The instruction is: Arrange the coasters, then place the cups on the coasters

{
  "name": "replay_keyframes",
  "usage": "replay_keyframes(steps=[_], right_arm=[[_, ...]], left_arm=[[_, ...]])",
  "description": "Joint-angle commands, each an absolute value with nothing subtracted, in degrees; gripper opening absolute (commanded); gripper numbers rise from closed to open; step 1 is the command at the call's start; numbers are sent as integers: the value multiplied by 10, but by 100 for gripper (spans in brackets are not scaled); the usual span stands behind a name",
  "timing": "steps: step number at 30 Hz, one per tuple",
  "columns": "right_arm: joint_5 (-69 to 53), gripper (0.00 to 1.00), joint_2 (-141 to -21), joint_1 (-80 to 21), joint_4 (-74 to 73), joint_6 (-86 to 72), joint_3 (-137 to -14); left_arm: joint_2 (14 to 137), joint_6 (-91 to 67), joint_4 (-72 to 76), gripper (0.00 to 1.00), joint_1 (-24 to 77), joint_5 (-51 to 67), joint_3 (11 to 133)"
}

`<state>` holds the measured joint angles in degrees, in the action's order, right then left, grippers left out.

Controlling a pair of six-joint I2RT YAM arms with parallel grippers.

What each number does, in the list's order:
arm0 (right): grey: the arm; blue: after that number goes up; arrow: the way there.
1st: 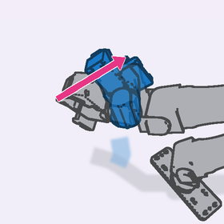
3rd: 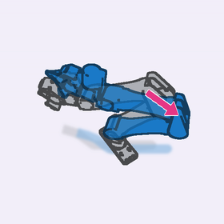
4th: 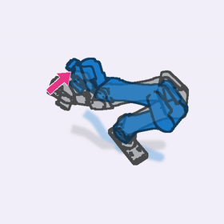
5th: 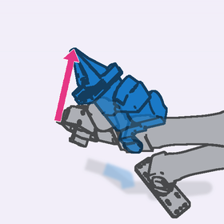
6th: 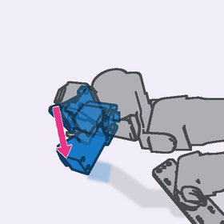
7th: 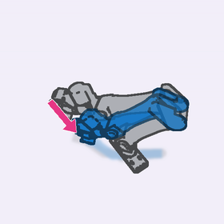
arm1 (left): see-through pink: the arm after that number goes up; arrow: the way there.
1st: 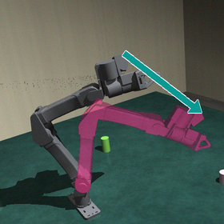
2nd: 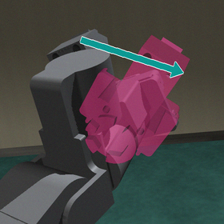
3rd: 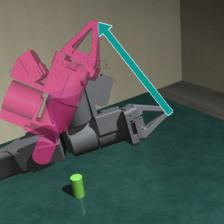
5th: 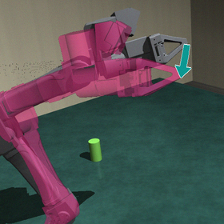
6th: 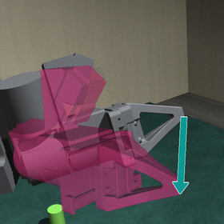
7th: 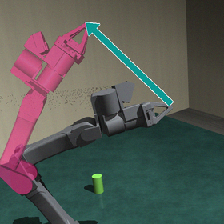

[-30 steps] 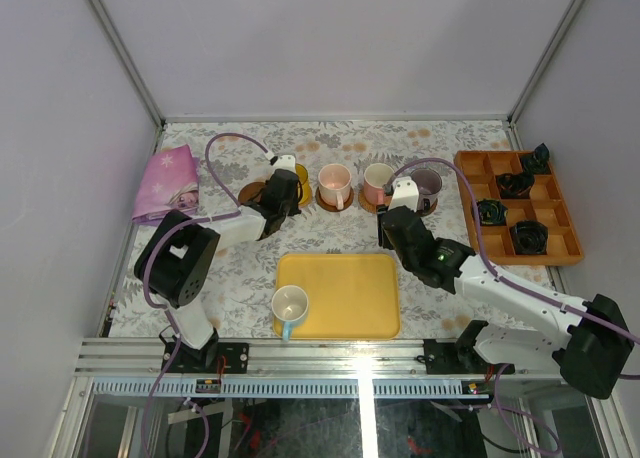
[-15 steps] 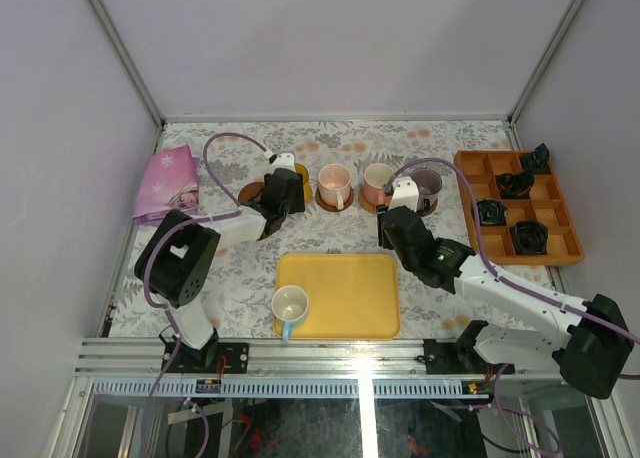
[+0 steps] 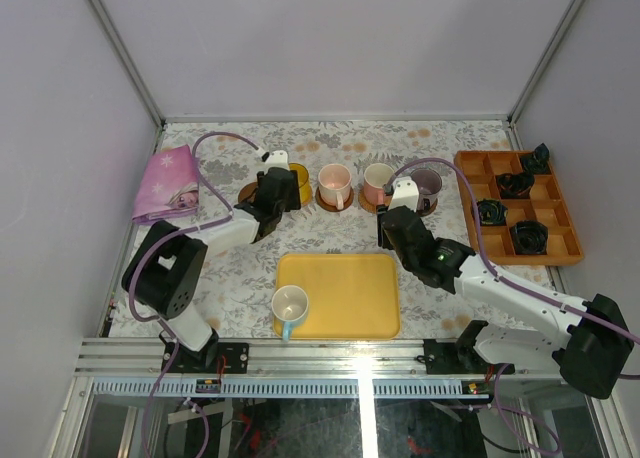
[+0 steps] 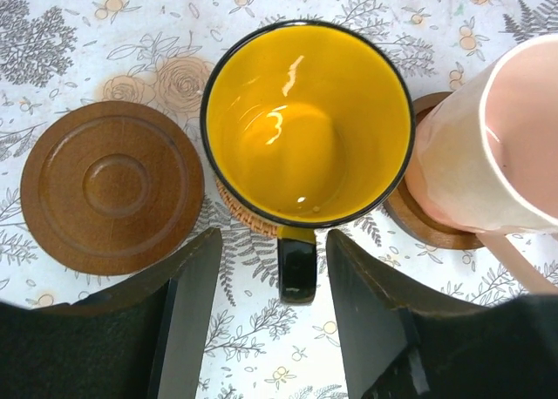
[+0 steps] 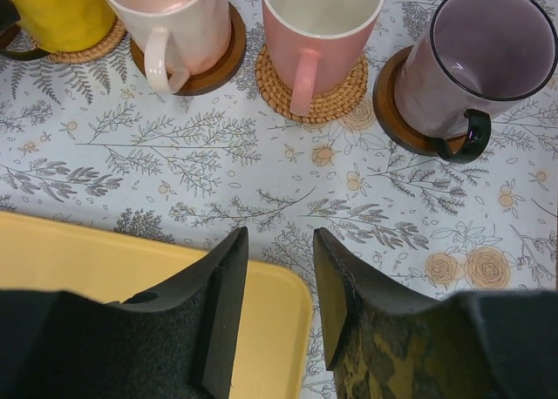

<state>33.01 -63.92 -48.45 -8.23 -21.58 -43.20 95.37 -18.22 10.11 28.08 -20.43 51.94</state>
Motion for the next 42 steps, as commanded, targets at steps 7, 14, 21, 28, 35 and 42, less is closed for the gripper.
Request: replay_keyframes(steps=[7, 14, 21, 28, 35, 42], right_arm=[[317, 43, -624, -480, -68, -231, -449], [314, 43, -617, -480, -69, -233, -447], [313, 42, -617, -480, -71, -234, -447], [259, 43, -630, -480, -89, -213, -462], [45, 46, -682, -482, -133, -159, -522], [-38, 47, -724, -533, -160, -110, -580]], left_arm=[[929, -198, 69, 51, 277, -234, 504], [922, -201, 66, 52, 277, -234, 499], [898, -207, 56, 54, 279, -207, 492], [817, -217, 14, 58, 288, -182, 469], [687, -256, -43, 61, 291, -197, 421], [618, -306, -124, 62, 313, -274, 388]])
